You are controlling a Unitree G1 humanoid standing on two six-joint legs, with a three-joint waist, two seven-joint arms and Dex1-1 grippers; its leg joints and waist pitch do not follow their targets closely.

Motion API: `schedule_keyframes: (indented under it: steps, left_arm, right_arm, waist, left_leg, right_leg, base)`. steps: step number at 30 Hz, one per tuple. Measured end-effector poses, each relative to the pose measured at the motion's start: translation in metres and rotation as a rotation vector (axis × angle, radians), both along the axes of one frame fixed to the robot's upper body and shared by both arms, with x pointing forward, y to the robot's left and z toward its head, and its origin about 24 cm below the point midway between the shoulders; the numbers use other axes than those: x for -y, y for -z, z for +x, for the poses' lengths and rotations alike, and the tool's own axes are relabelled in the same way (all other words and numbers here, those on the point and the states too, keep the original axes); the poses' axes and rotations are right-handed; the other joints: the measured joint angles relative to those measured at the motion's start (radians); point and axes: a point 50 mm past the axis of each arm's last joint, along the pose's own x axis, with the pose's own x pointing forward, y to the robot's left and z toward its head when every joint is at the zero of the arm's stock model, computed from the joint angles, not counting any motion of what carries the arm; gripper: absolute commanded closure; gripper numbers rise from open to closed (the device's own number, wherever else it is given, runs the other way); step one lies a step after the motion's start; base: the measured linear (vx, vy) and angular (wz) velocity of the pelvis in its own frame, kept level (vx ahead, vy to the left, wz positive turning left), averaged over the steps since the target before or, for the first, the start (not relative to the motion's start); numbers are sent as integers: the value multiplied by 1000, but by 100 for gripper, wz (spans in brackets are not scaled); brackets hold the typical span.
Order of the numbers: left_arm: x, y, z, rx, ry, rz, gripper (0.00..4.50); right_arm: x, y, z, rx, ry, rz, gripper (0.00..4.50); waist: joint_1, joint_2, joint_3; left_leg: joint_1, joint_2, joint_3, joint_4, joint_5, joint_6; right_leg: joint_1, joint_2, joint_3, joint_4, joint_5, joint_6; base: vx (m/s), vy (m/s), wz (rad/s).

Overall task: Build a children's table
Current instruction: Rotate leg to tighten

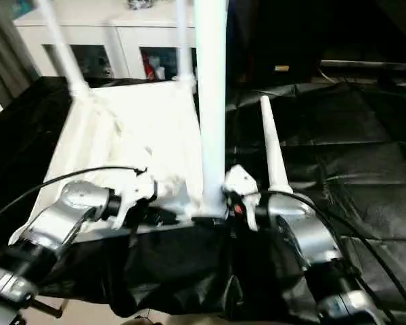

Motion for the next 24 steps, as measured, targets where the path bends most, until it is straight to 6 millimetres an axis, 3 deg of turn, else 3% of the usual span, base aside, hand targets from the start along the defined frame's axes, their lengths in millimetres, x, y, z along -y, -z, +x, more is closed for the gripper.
schedule_keyframes:
  steps: [14,18,24]
  left_arm:
    - [-1,2,-5,-20,11,-6,450]
    - [3,6,5,1,-109,-14,450]
    - [28,9,26,31,-312,-25,450]
  right_arm:
    - [-5,3,-6,-39,-5,38,170]
    - [-10,11,6,-29,196,65,173]
    - [-21,16,37,-11,606,90,174]
  waist:
    - [2,-1,-1]
    - [-8,-5,-3]
    - [-51,-4,-3]
  left_leg:
    - [-2,0,0,1,0,0]
    - [4,0,0,1,2,0]
    - [13,-1,-2,-1,2,-1]
  right_leg:
    - [0,0,0,0,0,0]
    - [4,0,0,1,0,0]
    - [9,0,-1,-6,-4,7]
  base:
    - [0,0,0]
    - [0,0,0]
    - [0,0,0]
